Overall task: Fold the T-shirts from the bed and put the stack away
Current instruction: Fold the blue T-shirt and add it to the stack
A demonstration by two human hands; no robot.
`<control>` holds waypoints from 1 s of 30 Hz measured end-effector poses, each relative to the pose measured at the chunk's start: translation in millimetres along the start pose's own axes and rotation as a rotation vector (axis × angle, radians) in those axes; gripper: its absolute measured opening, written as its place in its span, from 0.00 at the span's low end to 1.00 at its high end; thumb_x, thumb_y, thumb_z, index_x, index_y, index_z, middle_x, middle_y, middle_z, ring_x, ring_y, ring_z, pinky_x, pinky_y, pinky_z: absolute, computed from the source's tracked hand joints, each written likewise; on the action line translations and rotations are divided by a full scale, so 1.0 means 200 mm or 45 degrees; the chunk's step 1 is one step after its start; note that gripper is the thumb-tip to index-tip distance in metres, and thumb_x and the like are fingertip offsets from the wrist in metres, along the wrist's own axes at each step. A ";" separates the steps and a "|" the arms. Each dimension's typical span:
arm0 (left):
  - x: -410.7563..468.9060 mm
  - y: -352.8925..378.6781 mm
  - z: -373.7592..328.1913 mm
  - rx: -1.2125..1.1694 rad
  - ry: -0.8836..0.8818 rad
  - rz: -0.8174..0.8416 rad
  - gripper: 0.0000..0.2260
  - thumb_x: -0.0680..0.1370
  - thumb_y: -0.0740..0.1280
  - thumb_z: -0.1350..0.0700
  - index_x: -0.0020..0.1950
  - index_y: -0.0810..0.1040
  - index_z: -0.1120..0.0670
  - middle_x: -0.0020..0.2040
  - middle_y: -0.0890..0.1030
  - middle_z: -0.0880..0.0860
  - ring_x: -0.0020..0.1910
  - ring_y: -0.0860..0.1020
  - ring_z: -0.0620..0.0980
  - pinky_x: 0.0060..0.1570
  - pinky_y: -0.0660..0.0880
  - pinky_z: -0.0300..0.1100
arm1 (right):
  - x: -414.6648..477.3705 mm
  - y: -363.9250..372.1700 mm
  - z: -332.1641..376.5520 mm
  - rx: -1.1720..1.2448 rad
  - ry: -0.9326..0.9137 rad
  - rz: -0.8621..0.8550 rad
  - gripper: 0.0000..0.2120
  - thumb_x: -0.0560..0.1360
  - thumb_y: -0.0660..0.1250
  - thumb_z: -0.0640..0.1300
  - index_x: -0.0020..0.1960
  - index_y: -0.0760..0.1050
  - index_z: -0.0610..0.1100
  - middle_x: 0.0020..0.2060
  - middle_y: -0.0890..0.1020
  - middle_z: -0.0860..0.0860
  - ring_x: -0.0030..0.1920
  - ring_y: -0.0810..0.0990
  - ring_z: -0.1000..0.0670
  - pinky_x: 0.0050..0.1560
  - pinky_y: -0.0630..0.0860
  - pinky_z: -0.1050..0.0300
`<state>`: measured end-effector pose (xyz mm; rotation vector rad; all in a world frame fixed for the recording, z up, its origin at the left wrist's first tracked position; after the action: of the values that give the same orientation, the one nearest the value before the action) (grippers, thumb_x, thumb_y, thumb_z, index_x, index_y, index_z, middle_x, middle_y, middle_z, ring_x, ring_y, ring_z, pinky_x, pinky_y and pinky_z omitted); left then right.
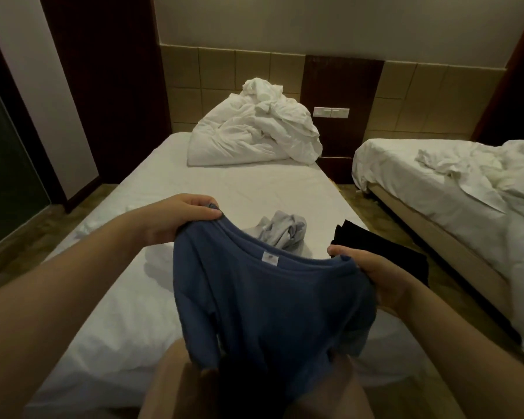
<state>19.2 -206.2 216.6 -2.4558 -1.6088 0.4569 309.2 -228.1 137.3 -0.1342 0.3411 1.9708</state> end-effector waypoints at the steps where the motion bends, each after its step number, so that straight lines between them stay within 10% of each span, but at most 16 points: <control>1: -0.01 0.00 0.02 -0.002 -0.007 0.063 0.17 0.59 0.78 0.44 0.39 0.78 0.52 0.37 0.79 0.51 0.37 0.76 0.46 0.39 0.74 0.38 | -0.02 0.00 -0.01 0.022 -0.015 0.034 0.05 0.75 0.64 0.45 0.48 0.75 0.44 0.39 0.78 0.47 0.37 0.79 0.52 0.36 0.79 0.60; 7: -0.05 -0.03 0.16 -0.158 -0.058 0.325 0.21 0.55 0.81 0.44 0.40 0.82 0.53 0.41 0.80 0.55 0.39 0.79 0.50 0.38 0.78 0.40 | -0.09 -0.02 -0.13 -0.015 0.187 0.318 0.29 0.64 0.77 0.42 0.62 0.75 0.38 0.53 0.80 0.40 0.52 0.80 0.43 0.45 0.80 0.53; 14: -0.09 -0.07 0.28 -0.153 -0.192 0.372 0.26 0.55 0.83 0.51 0.49 0.84 0.59 0.50 0.82 0.60 0.46 0.82 0.54 0.41 0.80 0.42 | 0.02 0.01 -0.08 -0.953 0.217 -0.018 0.08 0.77 0.62 0.33 0.45 0.78 0.43 0.43 0.80 0.45 0.44 0.80 0.49 0.44 0.79 0.62; 25: -0.10 -0.18 0.30 0.144 -0.189 0.112 0.24 0.45 0.82 0.42 0.35 0.83 0.52 0.39 0.82 0.54 0.38 0.80 0.49 0.38 0.78 0.38 | 0.04 0.08 0.10 -0.705 0.057 0.149 0.07 0.77 0.61 0.38 0.50 0.76 0.36 0.42 0.81 0.44 0.41 0.81 0.52 0.41 0.77 0.62; 30: -0.07 -0.18 0.31 0.179 -0.134 -0.056 0.08 0.57 0.77 0.57 0.33 0.82 0.54 0.36 0.81 0.55 0.37 0.79 0.50 0.38 0.79 0.37 | 0.05 0.15 0.07 -1.049 0.171 0.241 0.09 0.77 0.62 0.36 0.48 0.79 0.45 0.39 0.83 0.53 0.41 0.82 0.57 0.41 0.77 0.65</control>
<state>-38.1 -206.7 171.1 -2.3240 -1.6065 0.6782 277.7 -226.1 153.5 -0.7835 -0.4091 2.1858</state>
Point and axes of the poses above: each hand's wrist, its own x-axis towards the middle knuckle, its own y-axis out of the palm, z = x × y, the point moved 7 cm from there along x, towards the middle knuckle
